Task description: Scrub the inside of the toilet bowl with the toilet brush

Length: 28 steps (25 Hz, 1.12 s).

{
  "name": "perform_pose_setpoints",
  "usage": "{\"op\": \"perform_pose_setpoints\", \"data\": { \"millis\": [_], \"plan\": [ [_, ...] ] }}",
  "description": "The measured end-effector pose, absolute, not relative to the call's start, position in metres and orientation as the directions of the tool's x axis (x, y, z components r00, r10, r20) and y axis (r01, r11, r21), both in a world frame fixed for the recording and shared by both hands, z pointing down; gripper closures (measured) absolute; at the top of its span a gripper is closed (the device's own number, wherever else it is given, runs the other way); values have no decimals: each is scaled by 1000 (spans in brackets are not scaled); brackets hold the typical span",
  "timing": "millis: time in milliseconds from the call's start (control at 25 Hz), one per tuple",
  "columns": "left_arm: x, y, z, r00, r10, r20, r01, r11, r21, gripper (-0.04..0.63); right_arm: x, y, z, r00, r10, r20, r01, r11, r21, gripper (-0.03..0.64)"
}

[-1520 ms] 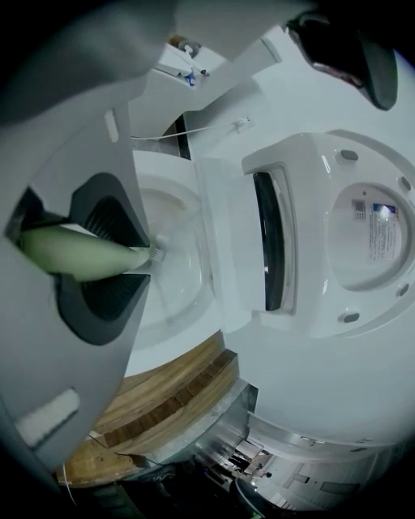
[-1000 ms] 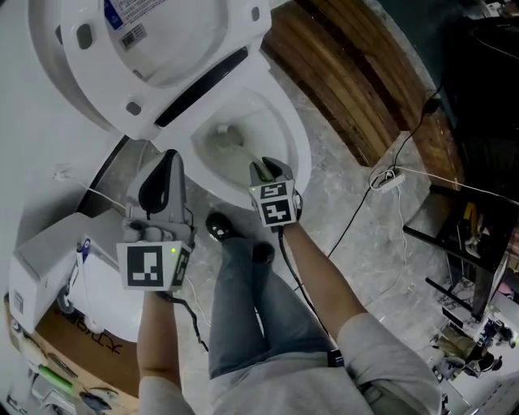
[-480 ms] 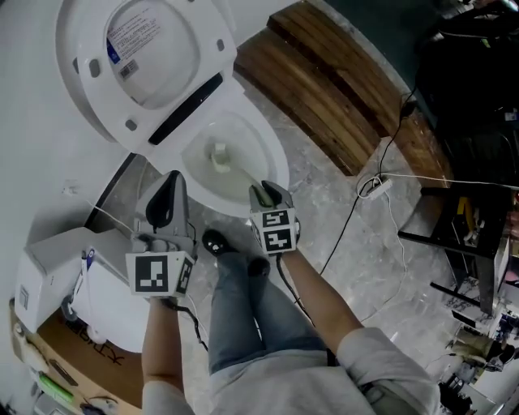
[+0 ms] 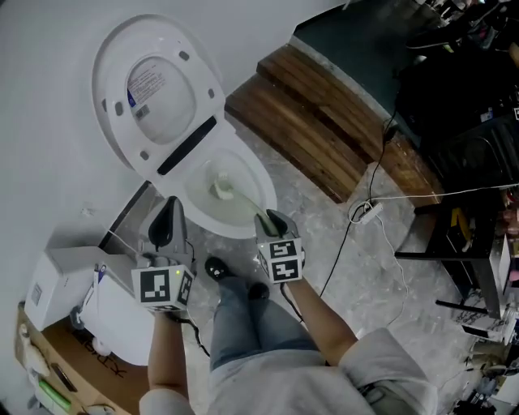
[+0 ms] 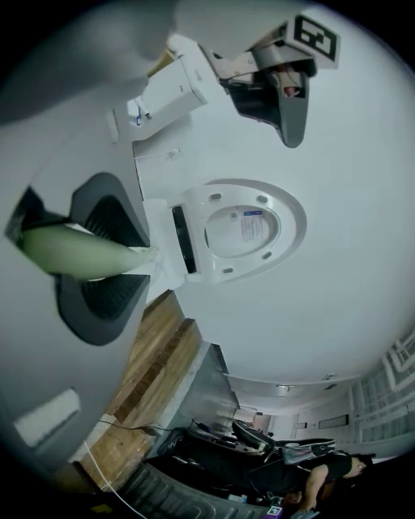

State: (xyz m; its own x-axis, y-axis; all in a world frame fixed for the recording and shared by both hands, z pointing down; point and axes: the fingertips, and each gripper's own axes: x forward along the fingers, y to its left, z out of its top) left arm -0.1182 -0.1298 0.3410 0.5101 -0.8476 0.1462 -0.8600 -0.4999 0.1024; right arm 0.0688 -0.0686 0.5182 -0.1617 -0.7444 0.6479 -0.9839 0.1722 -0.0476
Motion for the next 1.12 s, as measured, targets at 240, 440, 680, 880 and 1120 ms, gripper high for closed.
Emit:
{"op": "perform_pose_setpoints", "data": {
  "millis": [240,440,680,880,1120],
  "plan": [
    [-113,-109,297,506,-854,118,-862,-501,71,591,74,-53,451,-183,-803,567,-982,174,-70,512],
    [-109,-93,261,496,-864,83,-868,-494,52,591,79,-44,402,-205,-842,499,-978,195,-72,514],
    [-110,-70,218,469,-882,33,-883,-469,17,591,87,-32,342,-214,-893,397,-976,208,-60,513],
    [-107,-52,194,455,-890,2,-890,-455,-5,591,94,-22,299,-213,-924,318,-977,210,-42,514],
    [-101,-29,170,439,-898,-23,-898,-439,-26,591,103,-9,256,-217,-947,236,-976,217,-26,514]
  ]
}}
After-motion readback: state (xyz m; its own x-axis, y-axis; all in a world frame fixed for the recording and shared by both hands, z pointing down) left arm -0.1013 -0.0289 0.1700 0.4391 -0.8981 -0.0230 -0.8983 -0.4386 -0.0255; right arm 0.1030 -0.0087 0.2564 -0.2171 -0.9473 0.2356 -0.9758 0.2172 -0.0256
